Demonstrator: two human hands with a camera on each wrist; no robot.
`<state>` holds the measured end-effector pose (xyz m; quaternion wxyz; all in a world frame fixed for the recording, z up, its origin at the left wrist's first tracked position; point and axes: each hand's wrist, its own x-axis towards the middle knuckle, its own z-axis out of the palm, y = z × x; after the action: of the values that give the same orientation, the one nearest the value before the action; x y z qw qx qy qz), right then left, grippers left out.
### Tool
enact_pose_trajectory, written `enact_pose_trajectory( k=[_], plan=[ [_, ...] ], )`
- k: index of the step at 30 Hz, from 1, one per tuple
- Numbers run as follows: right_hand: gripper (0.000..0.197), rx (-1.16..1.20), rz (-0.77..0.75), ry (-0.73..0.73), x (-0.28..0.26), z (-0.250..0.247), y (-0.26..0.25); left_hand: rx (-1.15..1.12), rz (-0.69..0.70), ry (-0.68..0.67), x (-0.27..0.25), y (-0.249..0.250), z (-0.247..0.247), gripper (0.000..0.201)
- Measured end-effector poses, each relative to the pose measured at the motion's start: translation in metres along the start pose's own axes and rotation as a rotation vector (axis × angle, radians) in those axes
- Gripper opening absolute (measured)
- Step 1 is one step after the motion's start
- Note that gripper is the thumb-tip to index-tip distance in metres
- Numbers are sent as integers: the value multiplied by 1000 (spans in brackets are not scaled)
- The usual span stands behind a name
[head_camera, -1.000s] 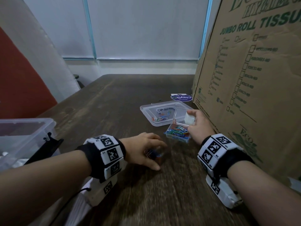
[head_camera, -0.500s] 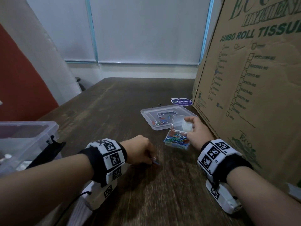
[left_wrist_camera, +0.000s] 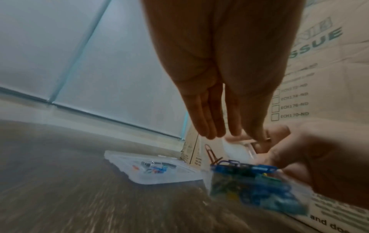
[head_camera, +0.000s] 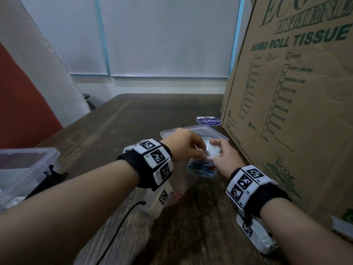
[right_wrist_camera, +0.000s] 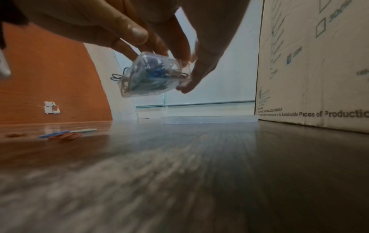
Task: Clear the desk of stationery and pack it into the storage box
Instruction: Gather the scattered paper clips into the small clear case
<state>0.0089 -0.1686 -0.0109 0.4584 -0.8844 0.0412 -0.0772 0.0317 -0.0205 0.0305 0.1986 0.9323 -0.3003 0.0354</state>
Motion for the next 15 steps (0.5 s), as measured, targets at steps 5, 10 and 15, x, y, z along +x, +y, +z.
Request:
enact_pose_trajectory(
  k=[5, 10, 15],
  plan=[
    [55, -8, -7, -2, 0, 1, -1, 86, -63, 12, -4, -11, 18, 28],
    [55, -25, -19, 4, -1, 0, -1, 0, 13, 64, -8, -4, 21, 25],
    [54, 1, -21, 16, -3, -1, -2, -98, 69, 3, -12, 4, 16, 34]
  ],
)
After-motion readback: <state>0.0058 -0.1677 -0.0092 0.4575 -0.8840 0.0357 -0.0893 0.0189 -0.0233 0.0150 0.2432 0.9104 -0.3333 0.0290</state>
